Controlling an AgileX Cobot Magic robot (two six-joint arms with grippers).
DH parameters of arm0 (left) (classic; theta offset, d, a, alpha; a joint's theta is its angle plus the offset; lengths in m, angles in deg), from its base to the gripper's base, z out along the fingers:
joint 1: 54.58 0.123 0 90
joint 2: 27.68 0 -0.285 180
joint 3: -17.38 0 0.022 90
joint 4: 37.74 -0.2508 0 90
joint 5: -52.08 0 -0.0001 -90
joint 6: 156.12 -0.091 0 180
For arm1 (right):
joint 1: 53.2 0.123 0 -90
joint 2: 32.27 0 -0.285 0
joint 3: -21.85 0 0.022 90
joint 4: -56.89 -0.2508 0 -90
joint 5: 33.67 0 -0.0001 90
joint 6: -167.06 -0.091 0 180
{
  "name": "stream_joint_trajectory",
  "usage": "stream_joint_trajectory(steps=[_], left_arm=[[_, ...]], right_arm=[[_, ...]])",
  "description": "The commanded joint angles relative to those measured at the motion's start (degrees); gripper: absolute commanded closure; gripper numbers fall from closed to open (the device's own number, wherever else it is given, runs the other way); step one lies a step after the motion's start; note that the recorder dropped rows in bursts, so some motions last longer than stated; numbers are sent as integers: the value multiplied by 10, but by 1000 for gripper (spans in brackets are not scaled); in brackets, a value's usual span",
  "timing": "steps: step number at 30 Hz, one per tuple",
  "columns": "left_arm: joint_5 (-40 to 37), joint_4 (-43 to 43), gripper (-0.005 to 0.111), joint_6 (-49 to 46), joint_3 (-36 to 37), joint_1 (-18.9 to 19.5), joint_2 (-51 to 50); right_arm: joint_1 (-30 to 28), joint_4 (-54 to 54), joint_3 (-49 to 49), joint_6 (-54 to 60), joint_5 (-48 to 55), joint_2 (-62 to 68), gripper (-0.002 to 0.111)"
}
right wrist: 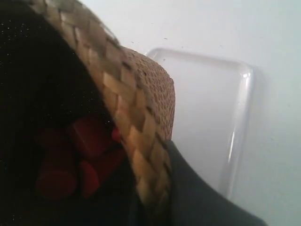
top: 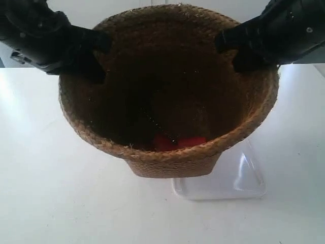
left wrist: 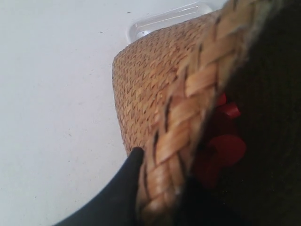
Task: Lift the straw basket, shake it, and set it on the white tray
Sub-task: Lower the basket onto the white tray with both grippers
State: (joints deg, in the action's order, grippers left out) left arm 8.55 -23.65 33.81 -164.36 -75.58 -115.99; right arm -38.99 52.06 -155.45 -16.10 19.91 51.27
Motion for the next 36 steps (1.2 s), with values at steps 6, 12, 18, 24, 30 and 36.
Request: stream_joint_trajectory(steps=[6,12,18,24,30,36], left_arm=[[-7,-13,107,32,-77,-59,-65],[5,-22,107,68,-142,-78,-133],[12,-22,107,81,-159,-91,-168],[30,-22,107,82,-159,-113,-188],[33,-42,107,82,-159,-113,-189],[33,-42,69,82,-159,-113,-189]], right_arm=[[-68,62,-27,21,51,12,108],[-156,13,-41,109,87,64,108],[-188,-23,-73,137,104,107,108],[-200,-42,-93,158,141,135,108],[-200,-47,-93,190,133,140,108],[-200,-51,-93,190,122,140,55]])
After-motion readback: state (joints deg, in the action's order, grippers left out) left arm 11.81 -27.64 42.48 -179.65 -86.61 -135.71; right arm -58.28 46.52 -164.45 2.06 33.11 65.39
